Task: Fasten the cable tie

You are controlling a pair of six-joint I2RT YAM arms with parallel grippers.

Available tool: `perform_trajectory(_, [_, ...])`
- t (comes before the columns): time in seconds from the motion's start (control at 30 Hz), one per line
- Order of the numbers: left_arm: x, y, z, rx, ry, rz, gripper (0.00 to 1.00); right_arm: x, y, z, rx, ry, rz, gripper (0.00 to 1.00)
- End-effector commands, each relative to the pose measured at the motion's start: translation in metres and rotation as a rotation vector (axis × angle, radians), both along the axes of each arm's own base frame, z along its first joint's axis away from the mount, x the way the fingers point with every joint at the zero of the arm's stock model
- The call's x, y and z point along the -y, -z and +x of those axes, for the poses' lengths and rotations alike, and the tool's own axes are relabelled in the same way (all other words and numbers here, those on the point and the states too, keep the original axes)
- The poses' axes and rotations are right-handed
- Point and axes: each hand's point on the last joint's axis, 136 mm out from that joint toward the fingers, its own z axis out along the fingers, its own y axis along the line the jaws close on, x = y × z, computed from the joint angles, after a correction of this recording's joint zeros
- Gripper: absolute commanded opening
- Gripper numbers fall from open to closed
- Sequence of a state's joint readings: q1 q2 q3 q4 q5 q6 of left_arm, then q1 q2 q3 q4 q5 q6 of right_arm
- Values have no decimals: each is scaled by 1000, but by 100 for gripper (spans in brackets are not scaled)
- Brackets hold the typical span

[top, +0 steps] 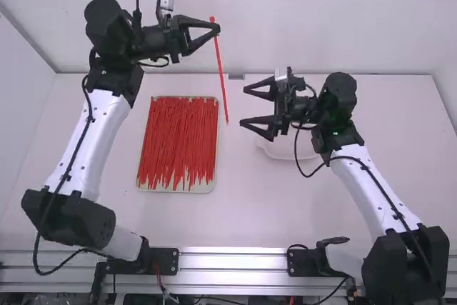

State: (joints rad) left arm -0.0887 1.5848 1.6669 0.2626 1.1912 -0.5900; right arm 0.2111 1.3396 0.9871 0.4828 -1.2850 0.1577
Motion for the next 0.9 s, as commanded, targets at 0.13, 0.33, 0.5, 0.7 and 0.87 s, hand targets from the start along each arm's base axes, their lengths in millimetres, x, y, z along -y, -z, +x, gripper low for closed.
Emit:
perform_trajectory(0.13, [-1,26,54,-259,-59,-45,2,-2,-11,-1,467,-1,-17,99])
perform_trajectory(0.33, [-8,47,70,-494,-132,-83,2,-2,-11,-3,658,-11,-24,99])
perform_trajectory(0.5, [-8,62,60,-659,-76,-80,3,-4,-9,-24,984,-123,14,99])
perform_trajectory(0.7, [-2,65,41,-794,34,-82,2,-9,-9,-31,1147,-147,34,99])
perform_trajectory(0.87, [11,74,29,-919,85,-73,3,-21,-9,-43,1242,-185,67,98])
